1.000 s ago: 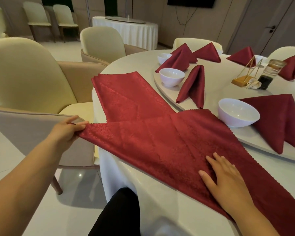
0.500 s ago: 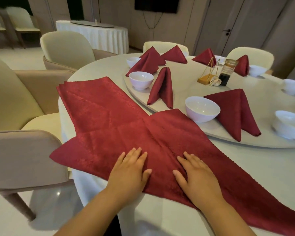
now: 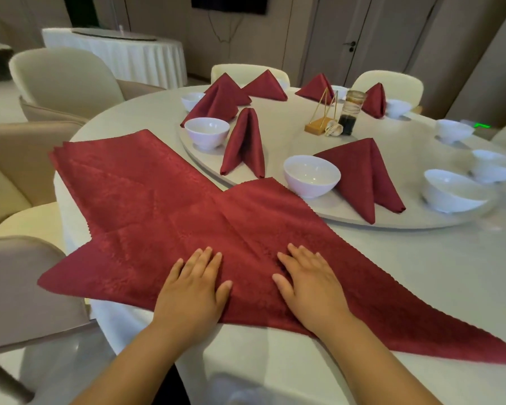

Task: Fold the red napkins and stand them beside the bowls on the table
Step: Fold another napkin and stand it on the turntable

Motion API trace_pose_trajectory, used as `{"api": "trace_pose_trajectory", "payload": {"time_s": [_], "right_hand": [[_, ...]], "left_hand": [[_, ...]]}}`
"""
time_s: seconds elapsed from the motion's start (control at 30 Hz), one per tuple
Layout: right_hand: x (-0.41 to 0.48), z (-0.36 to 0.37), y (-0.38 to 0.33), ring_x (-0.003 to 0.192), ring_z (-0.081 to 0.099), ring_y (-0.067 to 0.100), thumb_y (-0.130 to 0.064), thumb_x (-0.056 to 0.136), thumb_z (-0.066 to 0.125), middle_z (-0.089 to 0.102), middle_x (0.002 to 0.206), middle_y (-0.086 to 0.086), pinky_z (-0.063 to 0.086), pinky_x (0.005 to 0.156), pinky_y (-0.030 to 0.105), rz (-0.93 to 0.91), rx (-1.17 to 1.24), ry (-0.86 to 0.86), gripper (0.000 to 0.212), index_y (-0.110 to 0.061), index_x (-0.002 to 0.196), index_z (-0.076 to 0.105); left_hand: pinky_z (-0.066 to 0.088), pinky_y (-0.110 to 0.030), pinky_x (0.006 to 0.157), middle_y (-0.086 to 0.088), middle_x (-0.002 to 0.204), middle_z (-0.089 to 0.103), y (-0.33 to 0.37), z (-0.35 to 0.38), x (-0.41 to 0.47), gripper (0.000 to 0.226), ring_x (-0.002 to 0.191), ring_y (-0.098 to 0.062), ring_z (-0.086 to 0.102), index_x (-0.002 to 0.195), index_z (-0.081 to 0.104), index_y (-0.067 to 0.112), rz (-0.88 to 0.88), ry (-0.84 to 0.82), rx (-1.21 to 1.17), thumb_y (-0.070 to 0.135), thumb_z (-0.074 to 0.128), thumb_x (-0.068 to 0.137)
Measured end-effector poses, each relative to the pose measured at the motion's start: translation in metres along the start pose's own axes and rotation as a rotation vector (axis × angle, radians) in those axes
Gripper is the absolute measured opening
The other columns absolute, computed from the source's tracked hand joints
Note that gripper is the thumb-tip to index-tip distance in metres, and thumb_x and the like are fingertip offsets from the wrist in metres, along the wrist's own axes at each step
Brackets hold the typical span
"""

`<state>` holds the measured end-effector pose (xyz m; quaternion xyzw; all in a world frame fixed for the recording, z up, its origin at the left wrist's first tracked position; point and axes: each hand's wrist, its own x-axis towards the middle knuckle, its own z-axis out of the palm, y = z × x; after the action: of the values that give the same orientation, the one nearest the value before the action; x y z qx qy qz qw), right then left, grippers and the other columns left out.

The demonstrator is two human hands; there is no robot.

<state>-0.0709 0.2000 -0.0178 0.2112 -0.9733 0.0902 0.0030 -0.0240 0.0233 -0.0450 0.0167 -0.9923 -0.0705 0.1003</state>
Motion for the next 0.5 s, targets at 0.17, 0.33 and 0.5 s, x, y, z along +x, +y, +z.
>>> {"api": "trace_pose_trajectory", "payload": {"time_s": [0.17,0.33,0.5], "right_hand": [[-0.016,0.004,-0.032,0.089,0.068,0.01,-0.041,0.072,0.032,0.072,0.096,-0.005,0.053,0.077,0.028,-0.098,0.013,0.1,0.045,-0.027,0.085,0.074],[-0.03,0.019,-0.039,0.106,0.061,0.009,-0.047,0.078,0.024,0.066,0.114,-0.004,0.047,0.091,0.03,-0.075,-0.027,0.037,0.057,-0.025,0.102,0.071],[-0.043,0.009,0.018,0.142,0.015,0.016,-0.068,0.062,-0.027,0.018,0.153,0.002,-0.015,0.105,0.03,-0.042,-0.054,0.074,0.11,-0.018,0.144,0.026]], "left_hand": [[0.055,-0.043,0.069,-0.013,0.1,0.07,0.0,0.002,-0.001,0.082,0.09,-0.026,0.069,0.097,0.071,0.004,0.003,0.006,0.029,0.044,0.0,0.098],[0.053,-0.05,0.067,-0.017,0.099,0.069,-0.002,0.001,-0.003,0.058,0.089,-0.031,0.068,0.097,0.07,0.0,0.043,-0.032,0.079,0.038,0.027,0.091],[0.049,-0.055,0.071,-0.023,0.101,0.068,-0.002,0.003,-0.002,0.054,0.09,-0.038,0.066,0.1,0.068,-0.004,0.027,-0.003,0.065,0.035,0.036,0.079]]}}
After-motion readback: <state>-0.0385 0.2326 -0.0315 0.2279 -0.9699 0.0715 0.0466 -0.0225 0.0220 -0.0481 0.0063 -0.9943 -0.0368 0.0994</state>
